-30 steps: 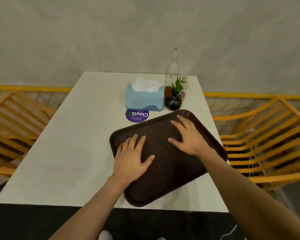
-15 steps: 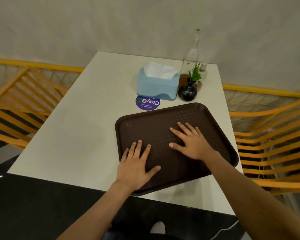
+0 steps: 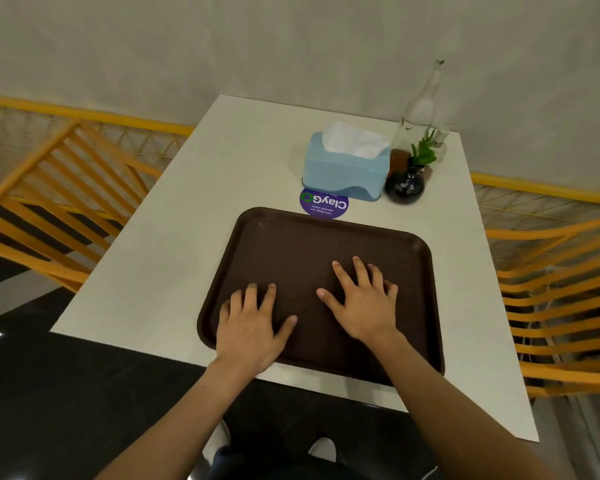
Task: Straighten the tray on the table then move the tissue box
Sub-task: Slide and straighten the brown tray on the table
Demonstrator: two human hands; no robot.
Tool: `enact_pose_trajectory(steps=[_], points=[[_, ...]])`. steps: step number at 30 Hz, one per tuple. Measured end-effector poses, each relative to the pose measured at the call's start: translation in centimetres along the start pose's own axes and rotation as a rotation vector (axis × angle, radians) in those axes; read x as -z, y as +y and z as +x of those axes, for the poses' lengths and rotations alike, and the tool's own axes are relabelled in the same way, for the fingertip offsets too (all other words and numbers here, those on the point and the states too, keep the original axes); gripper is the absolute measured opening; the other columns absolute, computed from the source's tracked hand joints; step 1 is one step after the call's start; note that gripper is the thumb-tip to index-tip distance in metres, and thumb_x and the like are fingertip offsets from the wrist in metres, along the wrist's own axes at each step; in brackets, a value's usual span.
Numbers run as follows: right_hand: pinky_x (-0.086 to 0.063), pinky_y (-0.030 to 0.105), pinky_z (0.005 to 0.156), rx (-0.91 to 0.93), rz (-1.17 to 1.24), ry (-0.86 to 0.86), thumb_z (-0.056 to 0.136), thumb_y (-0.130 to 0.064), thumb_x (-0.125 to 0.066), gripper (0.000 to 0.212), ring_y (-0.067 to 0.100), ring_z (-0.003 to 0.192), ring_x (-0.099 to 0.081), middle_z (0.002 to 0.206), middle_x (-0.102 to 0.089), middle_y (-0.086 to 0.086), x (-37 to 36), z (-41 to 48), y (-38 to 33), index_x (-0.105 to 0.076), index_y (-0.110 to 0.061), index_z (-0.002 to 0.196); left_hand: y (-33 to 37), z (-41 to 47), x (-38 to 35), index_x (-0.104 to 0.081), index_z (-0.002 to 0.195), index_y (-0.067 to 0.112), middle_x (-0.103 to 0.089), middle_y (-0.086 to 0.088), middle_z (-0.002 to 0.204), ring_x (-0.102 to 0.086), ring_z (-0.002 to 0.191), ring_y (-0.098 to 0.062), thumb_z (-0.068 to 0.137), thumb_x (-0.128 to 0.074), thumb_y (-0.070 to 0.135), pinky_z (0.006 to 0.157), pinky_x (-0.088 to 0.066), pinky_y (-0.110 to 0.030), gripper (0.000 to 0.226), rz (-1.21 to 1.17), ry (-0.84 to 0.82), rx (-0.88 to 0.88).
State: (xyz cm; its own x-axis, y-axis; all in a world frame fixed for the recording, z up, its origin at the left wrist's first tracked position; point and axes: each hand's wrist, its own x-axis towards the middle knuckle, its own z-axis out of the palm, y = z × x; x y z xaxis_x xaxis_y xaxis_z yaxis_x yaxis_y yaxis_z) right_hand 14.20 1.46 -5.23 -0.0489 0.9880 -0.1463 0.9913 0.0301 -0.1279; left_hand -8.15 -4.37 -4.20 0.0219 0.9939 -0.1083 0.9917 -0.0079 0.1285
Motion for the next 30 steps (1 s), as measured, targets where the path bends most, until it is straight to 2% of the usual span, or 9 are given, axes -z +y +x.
enact_pose_trajectory(steps=[3,6,10,15,21,26,30], points=[[-0.021,0.063,0.111,0.033,0.0,-0.033,0.089,-0.083,-0.013,0.077,0.033,0.148,-0.017,0.166,-0.02,-0.001,0.5,0.6,-1.3,-0.024,-0.046,0.155,-1.8,0.8,0.2,-0.026,0.158,0.029,-0.03,-0.008,0.161,-0.028,0.145,-0.033,0.087,-0.015,0.084,0.118,-0.026,-0.052,0.091,-0.021,-0.006,0.036],[-0.026,0.06,0.112,0.073,0.103,-0.052,0.096,-0.073,-0.03,0.069,0.031,0.144,-0.024,0.162,-0.029,-0.001,1.7,2.1,-1.7,-0.031,-0.037,0.155,-4.0,1.5,0.4,-0.023,0.159,0.029,-0.028,-0.008,0.163,-0.026,0.147,-0.033,0.086,-0.019,0.084,0.12,-0.025,-0.053,0.091,-0.007,-0.003,0.033],[-0.032,0.059,0.109,0.099,0.079,0.05,0.101,-0.051,-0.047,0.064,0.031,0.143,-0.025,0.16,-0.03,0.003,3.4,5.1,-2.2,-0.03,-0.025,0.157,-6.8,2.3,0.7,-0.02,0.159,0.03,-0.023,-0.006,0.166,-0.022,0.151,-0.03,0.086,-0.021,0.084,0.122,-0.02,-0.052,0.091,-0.029,-0.013,0.023],[-0.035,0.054,0.109,0.091,-0.023,0.063,0.104,-0.033,-0.05,0.055,0.032,0.142,-0.029,0.158,-0.034,0.009,5.0,9.0,-3.5,-0.035,-0.019,0.155,-10.1,3.1,1.0,-0.017,0.16,0.031,-0.018,-0.004,0.169,-0.015,0.154,-0.027,0.086,-0.019,0.085,0.124,-0.013,-0.051,0.091,-0.064,-0.011,-0.012],[-0.041,0.051,0.104,0.045,-0.053,0.006,0.102,-0.018,-0.052,0.054,0.032,0.13,-0.046,0.149,-0.048,0.009,4.7,10.7,-5.7,-0.036,-0.022,0.154,-13.9,4.7,1.3,-0.017,0.161,0.034,-0.014,-0.002,0.17,-0.011,0.156,-0.025,0.086,-0.016,0.086,0.125,-0.008,-0.049,0.091,-0.079,-0.003,-0.078],[-0.045,0.047,0.1,-0.029,-0.058,0.059,0.102,-0.015,-0.053,0.05,0.031,0.124,-0.051,0.141,-0.054,0.009,3.8,10.3,-7.1,-0.042,-0.026,0.149,-17.5,6.7,2.4,-0.03,0.158,0.033,-0.025,-0.006,0.167,-0.015,0.155,-0.029,0.086,-0.02,0.086,0.124,-0.001,-0.045,0.089,-0.066,0.031,-0.17],[-0.048,0.045,0.091,-0.065,-0.084,0.103,0.102,-0.014,-0.05,0.048,0.032,0.114,-0.055,0.131,-0.059,0.011,3.1,9.3,-8.0,-0.044,-0.024,0.148,-19.9,7.8,3.5,-0.053,0.145,0.023,-0.041,-0.015,0.157,-0.024,0.151,-0.036,0.094,-0.036,0.071,0.124,-0.011,-0.05,0.072,-0.068,0.151,-0.151]])
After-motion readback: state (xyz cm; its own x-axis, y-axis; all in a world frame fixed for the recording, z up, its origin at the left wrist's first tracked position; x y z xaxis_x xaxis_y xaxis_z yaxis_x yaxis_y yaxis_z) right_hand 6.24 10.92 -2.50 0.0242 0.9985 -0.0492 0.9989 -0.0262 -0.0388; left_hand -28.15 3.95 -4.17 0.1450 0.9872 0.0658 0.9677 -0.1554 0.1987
